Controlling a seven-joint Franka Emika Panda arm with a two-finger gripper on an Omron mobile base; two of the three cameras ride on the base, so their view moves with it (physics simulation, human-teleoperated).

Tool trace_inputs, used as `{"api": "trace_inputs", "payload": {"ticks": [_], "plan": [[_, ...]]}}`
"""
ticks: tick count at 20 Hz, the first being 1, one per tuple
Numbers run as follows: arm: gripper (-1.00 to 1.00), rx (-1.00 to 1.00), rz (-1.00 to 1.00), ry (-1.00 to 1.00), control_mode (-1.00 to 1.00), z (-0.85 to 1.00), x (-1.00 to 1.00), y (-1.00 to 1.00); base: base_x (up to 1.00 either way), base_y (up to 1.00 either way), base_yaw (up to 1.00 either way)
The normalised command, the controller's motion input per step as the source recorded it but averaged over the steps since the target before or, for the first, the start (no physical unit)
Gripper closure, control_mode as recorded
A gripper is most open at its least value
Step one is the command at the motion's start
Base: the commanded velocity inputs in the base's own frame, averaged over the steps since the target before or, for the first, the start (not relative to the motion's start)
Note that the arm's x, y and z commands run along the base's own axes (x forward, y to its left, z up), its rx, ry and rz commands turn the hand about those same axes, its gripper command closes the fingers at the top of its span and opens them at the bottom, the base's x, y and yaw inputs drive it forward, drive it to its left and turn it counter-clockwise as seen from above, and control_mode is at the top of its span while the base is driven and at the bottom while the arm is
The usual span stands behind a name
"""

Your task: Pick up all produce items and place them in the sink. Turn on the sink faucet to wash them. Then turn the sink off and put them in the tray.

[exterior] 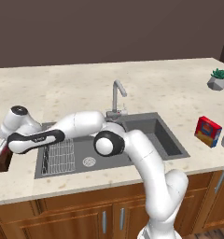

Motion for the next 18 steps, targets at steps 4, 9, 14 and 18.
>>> {"api": "trace_inputs", "payload": {"ticks": [4, 9, 14, 18], "plan": [[1.0, 0.0, 0.0, 0.04, -1.0, -0.06, 0.19, 0.2, 0.0, 0.0, 0.0], [1.0, 0.0, 0.0, 0.04, -1.0, -0.15, 0.17, 0.13, 0.0, 0.0, 0.0], [1.0, 0.0, 0.0, 0.02, -1.0, -0.09, 0.14, 0.03, 0.0, 0.0, 0.0], [1.0, 0.0, 0.0, 0.04, -1.0, -0.16, 0.11, 0.05, 0.0, 0.0, 0.0]]}}
